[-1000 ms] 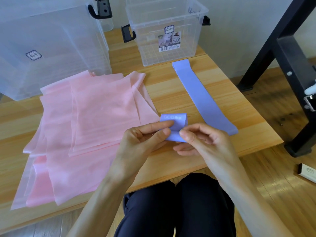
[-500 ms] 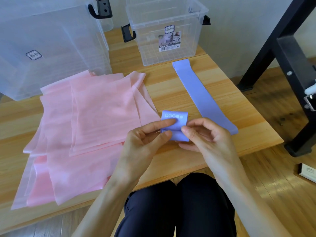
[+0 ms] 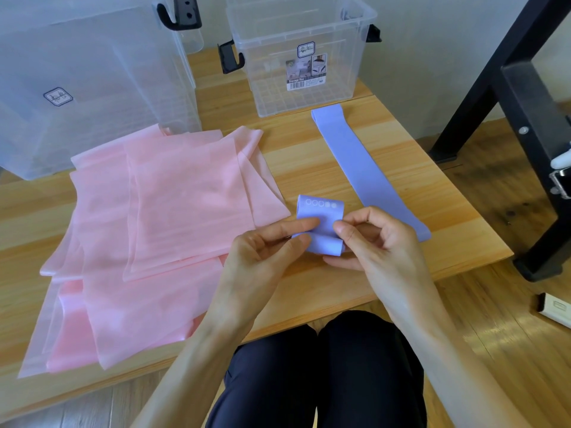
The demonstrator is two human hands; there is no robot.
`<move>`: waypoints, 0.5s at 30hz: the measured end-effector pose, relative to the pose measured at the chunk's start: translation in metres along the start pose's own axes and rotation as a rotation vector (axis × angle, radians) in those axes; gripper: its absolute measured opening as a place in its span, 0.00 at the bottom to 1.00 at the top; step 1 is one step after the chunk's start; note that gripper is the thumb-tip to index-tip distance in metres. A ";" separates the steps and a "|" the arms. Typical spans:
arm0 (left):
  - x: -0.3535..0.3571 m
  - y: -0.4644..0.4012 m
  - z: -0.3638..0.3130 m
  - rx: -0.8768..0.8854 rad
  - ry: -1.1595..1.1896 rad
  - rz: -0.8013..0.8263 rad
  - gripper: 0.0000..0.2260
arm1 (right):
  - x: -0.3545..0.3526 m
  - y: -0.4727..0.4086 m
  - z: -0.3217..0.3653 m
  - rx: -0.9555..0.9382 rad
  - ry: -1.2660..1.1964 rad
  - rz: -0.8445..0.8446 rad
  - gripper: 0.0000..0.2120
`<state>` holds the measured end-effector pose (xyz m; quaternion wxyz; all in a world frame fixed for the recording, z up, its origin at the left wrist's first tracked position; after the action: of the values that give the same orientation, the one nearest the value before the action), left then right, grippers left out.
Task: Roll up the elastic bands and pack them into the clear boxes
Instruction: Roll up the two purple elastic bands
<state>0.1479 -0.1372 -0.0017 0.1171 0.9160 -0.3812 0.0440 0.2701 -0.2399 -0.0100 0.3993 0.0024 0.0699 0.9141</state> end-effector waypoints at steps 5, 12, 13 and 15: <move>-0.002 0.000 -0.001 -0.021 -0.004 0.016 0.08 | -0.002 0.001 -0.002 -0.004 0.001 -0.001 0.03; -0.004 -0.001 -0.001 -0.046 0.026 -0.044 0.04 | 0.001 0.004 0.000 -0.027 -0.027 0.021 0.05; -0.004 -0.002 -0.002 -0.049 0.032 -0.051 0.04 | 0.001 0.005 0.001 -0.052 -0.013 0.026 0.06; -0.004 -0.002 -0.004 -0.051 0.035 -0.073 0.04 | 0.000 0.008 0.003 -0.089 0.008 0.047 0.09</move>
<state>0.1463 -0.1325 0.0012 0.1487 0.9250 -0.3466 0.0462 0.2644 -0.2443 -0.0060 0.3772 -0.0175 0.0306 0.9255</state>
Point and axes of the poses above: each hand's wrist, its own y-axis away from the middle knuckle, its own x-axis out of the palm, z = x × y, the point moved 2 cm from there along -y, towards the middle knuckle, and after that the axes turned 10 degrees about y, right-handed, at the moved point
